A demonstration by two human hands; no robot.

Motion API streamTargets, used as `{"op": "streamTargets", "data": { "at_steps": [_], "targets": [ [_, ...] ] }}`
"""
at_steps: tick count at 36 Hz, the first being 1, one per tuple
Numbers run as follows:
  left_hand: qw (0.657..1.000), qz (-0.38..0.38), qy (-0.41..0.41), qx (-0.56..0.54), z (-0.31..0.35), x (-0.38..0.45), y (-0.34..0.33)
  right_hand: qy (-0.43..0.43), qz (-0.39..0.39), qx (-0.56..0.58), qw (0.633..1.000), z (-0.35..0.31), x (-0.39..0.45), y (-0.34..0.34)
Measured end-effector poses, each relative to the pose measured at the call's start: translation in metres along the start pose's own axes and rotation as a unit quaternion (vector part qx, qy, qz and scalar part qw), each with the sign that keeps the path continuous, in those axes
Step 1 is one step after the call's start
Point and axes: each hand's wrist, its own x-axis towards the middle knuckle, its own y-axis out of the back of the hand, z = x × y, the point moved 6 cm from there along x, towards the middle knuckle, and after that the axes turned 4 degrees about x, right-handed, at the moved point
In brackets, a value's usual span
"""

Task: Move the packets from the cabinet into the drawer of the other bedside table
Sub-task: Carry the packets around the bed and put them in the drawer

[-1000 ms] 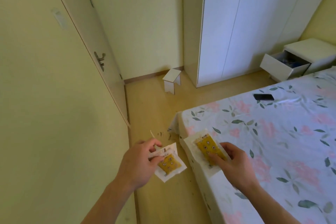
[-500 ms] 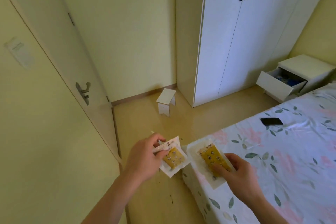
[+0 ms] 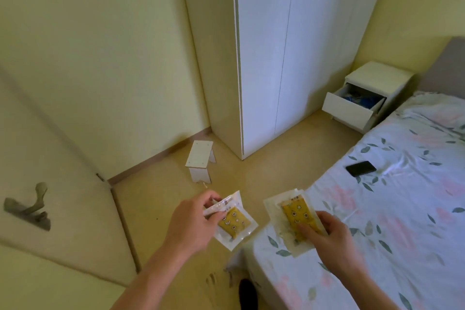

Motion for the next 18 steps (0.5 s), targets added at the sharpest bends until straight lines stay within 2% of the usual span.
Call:
{"op": "streamTargets", "data": {
  "at_steps": [11, 18],
  "targets": [
    [0.997, 0.039, 0.058, -0.029, -0.064, 0.139, 0.059, 0.019, -0.096, -0.058, 0.994, -0.09, 0.166, -0.105],
    [0.995, 0.037, 0.079, -0.057, -0.114, 0.231, 0.09, 0.026, -0.109, -0.033, 0.993, -0.142, 0.25, -0.169]
  ]
}}
